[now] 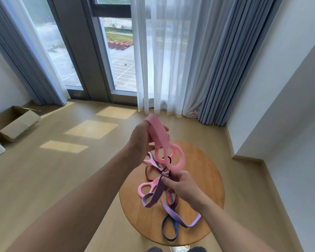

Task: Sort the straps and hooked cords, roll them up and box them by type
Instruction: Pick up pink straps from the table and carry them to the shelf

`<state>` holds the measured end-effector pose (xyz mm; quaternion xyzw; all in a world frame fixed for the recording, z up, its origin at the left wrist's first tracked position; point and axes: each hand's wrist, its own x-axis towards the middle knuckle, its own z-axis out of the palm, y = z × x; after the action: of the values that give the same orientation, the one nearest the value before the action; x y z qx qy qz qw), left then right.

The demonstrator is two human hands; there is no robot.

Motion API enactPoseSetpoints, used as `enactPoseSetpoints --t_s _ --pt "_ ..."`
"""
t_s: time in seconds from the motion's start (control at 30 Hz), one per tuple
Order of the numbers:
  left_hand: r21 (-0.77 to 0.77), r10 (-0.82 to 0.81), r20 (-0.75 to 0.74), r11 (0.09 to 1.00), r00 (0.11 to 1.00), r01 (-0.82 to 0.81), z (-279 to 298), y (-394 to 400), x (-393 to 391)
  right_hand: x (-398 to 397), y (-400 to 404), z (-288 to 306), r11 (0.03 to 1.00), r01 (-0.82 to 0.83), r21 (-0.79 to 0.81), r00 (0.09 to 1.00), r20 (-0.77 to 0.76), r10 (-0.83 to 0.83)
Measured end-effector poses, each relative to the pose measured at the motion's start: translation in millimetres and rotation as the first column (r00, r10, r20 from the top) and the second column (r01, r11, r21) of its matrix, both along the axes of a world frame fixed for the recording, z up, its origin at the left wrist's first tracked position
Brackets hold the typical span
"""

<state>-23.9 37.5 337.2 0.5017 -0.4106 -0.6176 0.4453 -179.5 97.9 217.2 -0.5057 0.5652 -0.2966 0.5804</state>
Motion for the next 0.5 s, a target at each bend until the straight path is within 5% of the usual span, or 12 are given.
enactPoseSetpoints --t_s 0.3,0.5 --pt "0.243 0.16 -0.257 0.965 0.953 -0.097 -21.7 -9.1 -1.2 -9.9 -10.3 1.6 0.987 0.152 -0.061 0.975 0.172 -0.139" --pt "0.288 0.275 -0.304 0.939 0.912 -0.187 -28.8 -19.3 -6.1 -19.6 -14.3 -13.9 0.994 0.105 -0.017 0.987 0.128 -0.102"
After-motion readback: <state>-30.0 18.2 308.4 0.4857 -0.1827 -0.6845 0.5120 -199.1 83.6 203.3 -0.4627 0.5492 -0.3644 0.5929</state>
